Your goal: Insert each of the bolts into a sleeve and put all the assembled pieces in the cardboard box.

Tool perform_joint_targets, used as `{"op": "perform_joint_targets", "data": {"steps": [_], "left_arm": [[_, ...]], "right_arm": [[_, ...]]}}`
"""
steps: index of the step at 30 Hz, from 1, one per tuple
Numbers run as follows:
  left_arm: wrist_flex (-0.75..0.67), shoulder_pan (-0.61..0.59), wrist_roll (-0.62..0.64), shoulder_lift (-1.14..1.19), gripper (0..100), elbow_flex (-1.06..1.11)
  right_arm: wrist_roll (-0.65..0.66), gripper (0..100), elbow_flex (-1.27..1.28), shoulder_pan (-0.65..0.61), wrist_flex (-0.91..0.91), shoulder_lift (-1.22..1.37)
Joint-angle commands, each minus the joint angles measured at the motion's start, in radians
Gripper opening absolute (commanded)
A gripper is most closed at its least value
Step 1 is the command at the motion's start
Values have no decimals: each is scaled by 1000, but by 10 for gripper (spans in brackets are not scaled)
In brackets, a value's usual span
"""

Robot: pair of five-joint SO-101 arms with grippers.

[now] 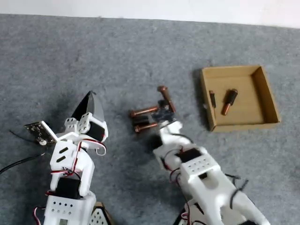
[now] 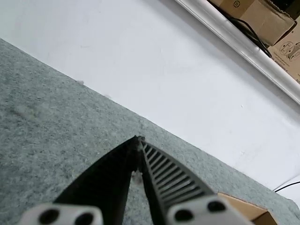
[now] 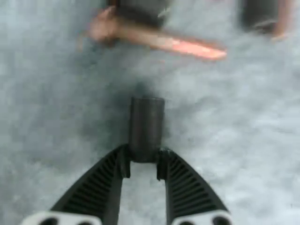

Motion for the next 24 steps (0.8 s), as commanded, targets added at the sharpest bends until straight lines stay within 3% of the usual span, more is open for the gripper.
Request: {"op": "perform_joint_targets", "data": {"steps": [1,14,24], "left_arm": [[2,-2,-5,-19,7,22],[2,-2,-5,-18,7,22],[2,-1,-5,-16,7,22]], "right_arm": [[2,5,44,65,5,-191],[8,5,328,127,5,-851],[8,5,455,154,5,-1141]]}}
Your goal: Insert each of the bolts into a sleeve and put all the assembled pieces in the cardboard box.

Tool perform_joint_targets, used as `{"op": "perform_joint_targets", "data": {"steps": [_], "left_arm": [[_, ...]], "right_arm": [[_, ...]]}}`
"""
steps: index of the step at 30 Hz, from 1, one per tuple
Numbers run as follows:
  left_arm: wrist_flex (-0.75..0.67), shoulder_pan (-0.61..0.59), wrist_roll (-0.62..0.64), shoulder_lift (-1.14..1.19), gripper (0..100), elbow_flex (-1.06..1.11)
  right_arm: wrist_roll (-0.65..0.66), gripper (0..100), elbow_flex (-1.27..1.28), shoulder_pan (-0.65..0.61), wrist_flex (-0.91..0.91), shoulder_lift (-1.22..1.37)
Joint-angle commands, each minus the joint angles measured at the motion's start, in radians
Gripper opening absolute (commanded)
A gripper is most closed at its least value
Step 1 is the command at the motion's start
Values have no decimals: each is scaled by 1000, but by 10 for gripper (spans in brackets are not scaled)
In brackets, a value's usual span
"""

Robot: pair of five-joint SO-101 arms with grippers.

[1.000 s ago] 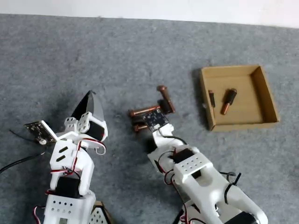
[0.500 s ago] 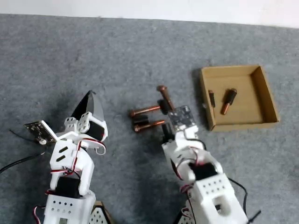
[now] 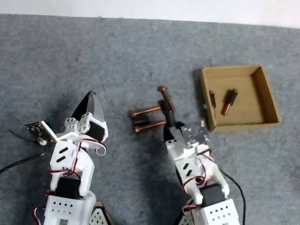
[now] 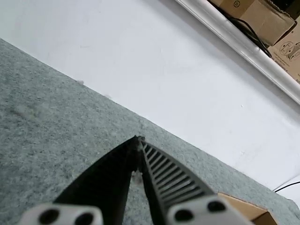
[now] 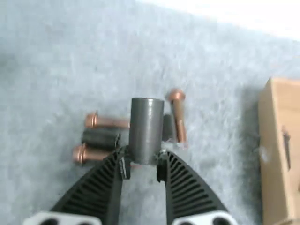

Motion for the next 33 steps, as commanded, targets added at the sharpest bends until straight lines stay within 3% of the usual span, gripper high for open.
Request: {"op": "perform_joint_targets", "data": {"steps": [1,18,25,33], "left_arm": [[2,-1,-5,-16,7,22],[2,-1,-5,-18,7,22],[2,-1,-5,-18,7,22],[2,-1,-5,-18,7,22]], "right_arm": [[8,5,58,58,4,-93],[-5,5,48,176,4,-107],[-178,5,47,315,4,-107],[-187,5,45,346,4,-107]]}}
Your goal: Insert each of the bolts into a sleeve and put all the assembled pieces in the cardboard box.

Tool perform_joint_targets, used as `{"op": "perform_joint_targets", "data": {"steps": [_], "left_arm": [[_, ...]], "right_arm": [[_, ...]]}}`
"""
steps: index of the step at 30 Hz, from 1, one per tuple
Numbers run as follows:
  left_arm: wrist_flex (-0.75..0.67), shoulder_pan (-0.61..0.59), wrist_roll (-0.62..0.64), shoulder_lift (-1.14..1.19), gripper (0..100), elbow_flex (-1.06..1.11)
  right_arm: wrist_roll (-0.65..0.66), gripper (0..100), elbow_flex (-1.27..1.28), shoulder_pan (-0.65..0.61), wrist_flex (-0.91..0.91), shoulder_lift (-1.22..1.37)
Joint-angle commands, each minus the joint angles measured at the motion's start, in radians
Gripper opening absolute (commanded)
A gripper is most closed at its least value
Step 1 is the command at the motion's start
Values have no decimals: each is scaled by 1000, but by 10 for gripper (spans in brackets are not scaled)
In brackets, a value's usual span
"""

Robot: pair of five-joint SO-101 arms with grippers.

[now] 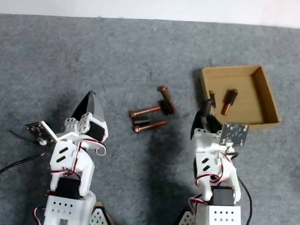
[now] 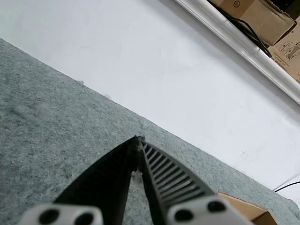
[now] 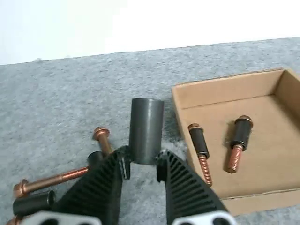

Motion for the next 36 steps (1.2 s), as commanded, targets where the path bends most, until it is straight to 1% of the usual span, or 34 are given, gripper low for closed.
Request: {"op": "perform_joint_targets", "data": {"steps": [1,4,8,17,20,22,24,25,27,30,33,36], "left_arm": [[2,-1,-5,-18,7,22],[2,-1,-5,-18,7,22],[2,-1,-5,-16,7,22],[2,1,-3,-10,6,22],[8,31,-3,-8,6,13],[58,64,-38,-7,6,-12],[118,120,-112,-5,6,-36],[123,153,-155,8,6,-41],[120,205,-224,71,6,-45],[89,213,-256,243,6,-101],[38,211,-256,518,6,-202],[3,214,-256,851,7,-340]], "right_arm": [[-14,5,45,35,2,-22],[-23,5,28,68,2,-22],[-107,5,15,97,2,-22],[-112,5,15,99,2,-22],[-112,5,16,94,2,-22],[-112,5,16,93,2,-22],[-112,5,16,93,2,-22],[-112,5,16,93,2,-22],[-112,5,18,93,2,-22],[-112,5,19,93,1,-22],[-112,5,19,93,1,-22],[-112,5,21,93,1,-22]]}}
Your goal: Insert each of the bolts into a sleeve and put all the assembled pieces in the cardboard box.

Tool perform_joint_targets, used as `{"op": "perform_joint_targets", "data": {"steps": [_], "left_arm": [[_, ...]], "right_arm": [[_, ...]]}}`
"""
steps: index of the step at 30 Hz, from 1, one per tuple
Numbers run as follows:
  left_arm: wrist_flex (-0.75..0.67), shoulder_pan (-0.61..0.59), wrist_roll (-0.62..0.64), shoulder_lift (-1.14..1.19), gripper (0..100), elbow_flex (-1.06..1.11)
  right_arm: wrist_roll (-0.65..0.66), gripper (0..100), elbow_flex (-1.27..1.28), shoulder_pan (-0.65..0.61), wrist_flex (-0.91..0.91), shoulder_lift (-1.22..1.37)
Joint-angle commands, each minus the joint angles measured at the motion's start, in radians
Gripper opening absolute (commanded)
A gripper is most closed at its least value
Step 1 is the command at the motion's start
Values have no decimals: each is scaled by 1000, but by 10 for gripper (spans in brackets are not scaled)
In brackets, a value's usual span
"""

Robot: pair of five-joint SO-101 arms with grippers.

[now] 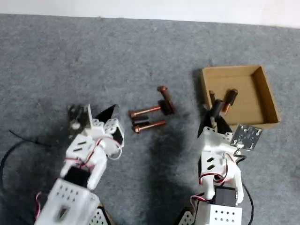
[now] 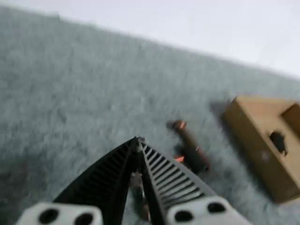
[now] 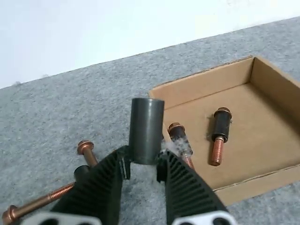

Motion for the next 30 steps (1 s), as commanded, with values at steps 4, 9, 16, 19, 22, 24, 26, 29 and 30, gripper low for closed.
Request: {"op": "perform_joint_targets", "data": {"steps": [4,9,16,19,22,24,26,29,30], "left_arm": [[-69,22,-11,796,7,-401],[-68,27,-91,981,8,-570],[-64,53,-281,1102,113,-679],[-64,71,-281,1187,137,-717],[-64,74,-282,1253,137,-760],[-64,68,-282,1274,137,-766],[-64,70,-282,1274,138,-765],[-64,70,-282,1274,140,-768],[-64,68,-282,1276,140,-771]], "right_arm": [[-9,5,21,4,1,-22],[-9,5,21,2,1,-22],[-9,5,19,1,1,-22],[-5,5,21,-33,1,-22],[57,5,19,-48,1,-22],[69,5,18,-50,1,-22],[69,5,18,-50,1,-22],[69,5,18,-50,1,-22],[69,5,18,-50,1,-22]]}}
